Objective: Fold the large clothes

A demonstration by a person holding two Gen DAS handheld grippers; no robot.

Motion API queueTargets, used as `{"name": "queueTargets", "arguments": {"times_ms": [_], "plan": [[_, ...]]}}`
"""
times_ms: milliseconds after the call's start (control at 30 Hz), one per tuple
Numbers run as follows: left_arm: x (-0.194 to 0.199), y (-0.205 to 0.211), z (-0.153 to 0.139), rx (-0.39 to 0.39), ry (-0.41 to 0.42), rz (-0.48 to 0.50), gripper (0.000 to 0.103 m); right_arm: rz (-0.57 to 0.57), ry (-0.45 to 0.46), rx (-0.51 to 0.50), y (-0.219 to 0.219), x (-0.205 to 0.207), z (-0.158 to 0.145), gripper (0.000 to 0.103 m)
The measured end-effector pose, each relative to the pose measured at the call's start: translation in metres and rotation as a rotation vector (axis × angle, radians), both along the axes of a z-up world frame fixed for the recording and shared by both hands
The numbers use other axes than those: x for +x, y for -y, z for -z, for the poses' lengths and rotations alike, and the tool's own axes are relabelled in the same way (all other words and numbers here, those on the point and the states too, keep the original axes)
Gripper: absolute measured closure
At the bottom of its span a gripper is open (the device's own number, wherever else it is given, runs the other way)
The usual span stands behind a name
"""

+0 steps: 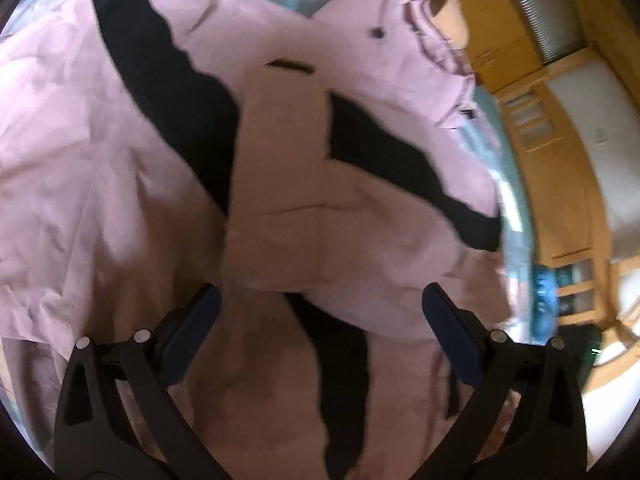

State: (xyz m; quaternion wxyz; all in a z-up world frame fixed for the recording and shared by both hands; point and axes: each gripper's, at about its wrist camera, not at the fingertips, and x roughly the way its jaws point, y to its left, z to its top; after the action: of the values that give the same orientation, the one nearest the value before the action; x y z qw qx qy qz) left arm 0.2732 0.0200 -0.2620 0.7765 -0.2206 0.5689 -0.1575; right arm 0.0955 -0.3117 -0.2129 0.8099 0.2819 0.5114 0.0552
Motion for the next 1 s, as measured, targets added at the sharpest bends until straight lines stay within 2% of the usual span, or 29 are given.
{"name": "queueTargets", "arguments": {"times_ms": [67,100,133,167,200,233,267,300,400,500,533,567,600,667,700,767,833,900,933,1000], "plan": [[0.001,0.006,0.003,0.022,0.015,-0.015,0.002,0.022,0.036,-0.039,0.0,0.0,-0.006,0.004],[0.0,0.006,0.002,0.019,0.031,-0.024,0.006,0.031,0.047,-0.056,0.001,0.0,-0.006,0.004],[-0.001,0.006,0.001,0.01,0.047,-0.033,0.03,0.044,0.055,-0.066,0.004,0.001,-0.007,0.004],[0.0,0.006,0.001,0.003,0.047,-0.037,0.047,0.06,0.057,-0.056,0.007,0.001,-0.006,0.004],[0.002,0.004,0.005,-0.041,0.027,-0.028,0.07,0.076,0.056,-0.036,0.011,0.001,-0.004,0.004],[-0.001,-0.002,0.006,-0.098,0.013,-0.032,0.083,0.092,0.053,-0.004,0.016,0.002,-0.002,0.004],[-0.002,-0.008,0.008,-0.175,0.003,-0.056,0.084,0.103,0.051,0.027,0.021,0.002,0.0,0.004],[-0.003,-0.01,0.004,-0.197,0.009,-0.069,0.085,0.115,0.051,0.071,0.026,0.003,0.001,0.004],[-0.011,0.007,-0.017,-0.127,0.084,-0.019,0.085,0.148,0.048,0.301,0.044,0.008,0.013,0.004],[-0.021,0.029,-0.024,-0.103,0.102,0.052,0.085,0.215,0.039,0.409,0.06,0.016,0.024,0.006],[-0.024,0.035,-0.023,-0.104,0.096,0.077,0.085,0.245,0.043,0.434,0.067,0.018,0.026,0.013],[-0.026,0.04,-0.022,-0.101,0.091,0.096,0.085,0.28,0.064,0.453,0.077,0.02,0.026,0.028],[-0.028,0.043,-0.021,-0.091,0.087,0.111,0.085,0.304,0.086,0.451,0.087,0.022,0.025,0.037],[-0.03,0.046,-0.018,-0.064,0.079,0.129,0.085,0.358,0.116,0.415,0.108,0.024,0.022,0.084],[-0.029,0.046,-0.015,-0.06,0.072,0.13,0.085,0.394,0.124,0.383,0.118,0.021,0.019,0.09],[-0.025,0.047,-0.009,-0.135,0.031,0.148,0.085,0.46,0.151,0.317,0.127,0.012,0.006,0.095],[-0.026,0.05,-0.007,-0.175,0.01,0.16,0.085,0.47,0.208,0.198,0.121,-0.001,-0.022,0.096],[-0.03,0.065,-0.016,-0.089,0.047,0.193,0.085,0.44,0.224,0.085,0.106,-0.012,-0.039,0.096],[-0.031,0.07,-0.021,-0.016,0.078,0.202,0.085,0.407,0.205,0.047,0.096,-0.015,-0.044,0.096],[-0.029,0.067,-0.023,0.048,0.094,0.178,0.085,0.365,0.144,0.024,0.084,-0.011,-0.038,0.096]]}}
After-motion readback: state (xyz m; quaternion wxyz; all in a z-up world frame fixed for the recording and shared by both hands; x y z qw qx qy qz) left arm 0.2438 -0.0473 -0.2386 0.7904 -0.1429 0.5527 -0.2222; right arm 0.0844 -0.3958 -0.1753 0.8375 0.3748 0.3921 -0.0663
